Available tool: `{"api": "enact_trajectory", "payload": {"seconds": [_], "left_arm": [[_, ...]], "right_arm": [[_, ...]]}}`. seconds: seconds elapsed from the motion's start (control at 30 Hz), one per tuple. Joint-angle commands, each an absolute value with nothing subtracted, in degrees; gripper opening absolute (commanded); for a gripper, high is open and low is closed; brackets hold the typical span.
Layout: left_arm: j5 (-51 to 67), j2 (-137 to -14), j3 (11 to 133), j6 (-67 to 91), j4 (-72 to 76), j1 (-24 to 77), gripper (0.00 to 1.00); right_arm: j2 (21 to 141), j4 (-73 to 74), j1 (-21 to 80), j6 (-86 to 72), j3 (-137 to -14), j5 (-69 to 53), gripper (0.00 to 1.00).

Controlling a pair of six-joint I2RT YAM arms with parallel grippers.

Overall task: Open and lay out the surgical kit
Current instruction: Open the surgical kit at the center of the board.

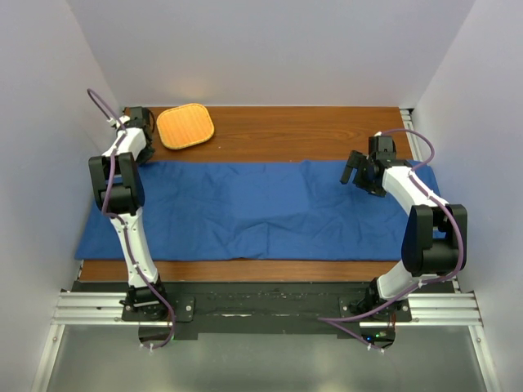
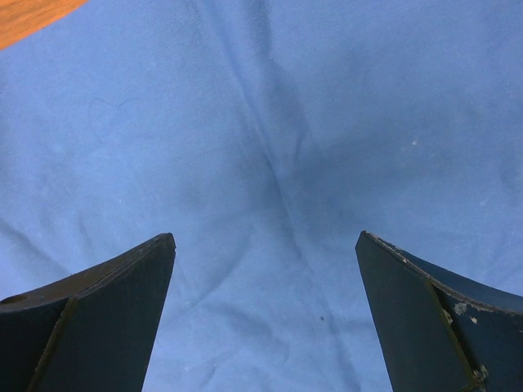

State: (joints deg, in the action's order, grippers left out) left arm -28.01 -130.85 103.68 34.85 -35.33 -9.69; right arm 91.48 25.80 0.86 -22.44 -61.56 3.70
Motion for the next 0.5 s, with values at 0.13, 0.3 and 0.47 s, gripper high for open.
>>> {"api": "enact_trajectory", "payload": {"seconds": [0.13, 0.3, 0.47], "left_arm": [[-29.4, -125.4, 102.7, 33.9, -37.5, -10.2, 0.07], [-28.9, -120.6, 98.9, 34.6, -37.3, -10.2, 0.07], [-29.6, -115.8, 91.3, 36.2, -35.2, -10.3, 0.07]], "right_arm": [[89.7, 25.1, 1.1, -22.3, -61.8, 3.4, 0.99], [89.6, 25.2, 1.1, -22.1, -62.0, 3.6, 0.98], [89.6, 25.1, 1.1, -22.4, -61.6, 3.2, 0.99]]}}
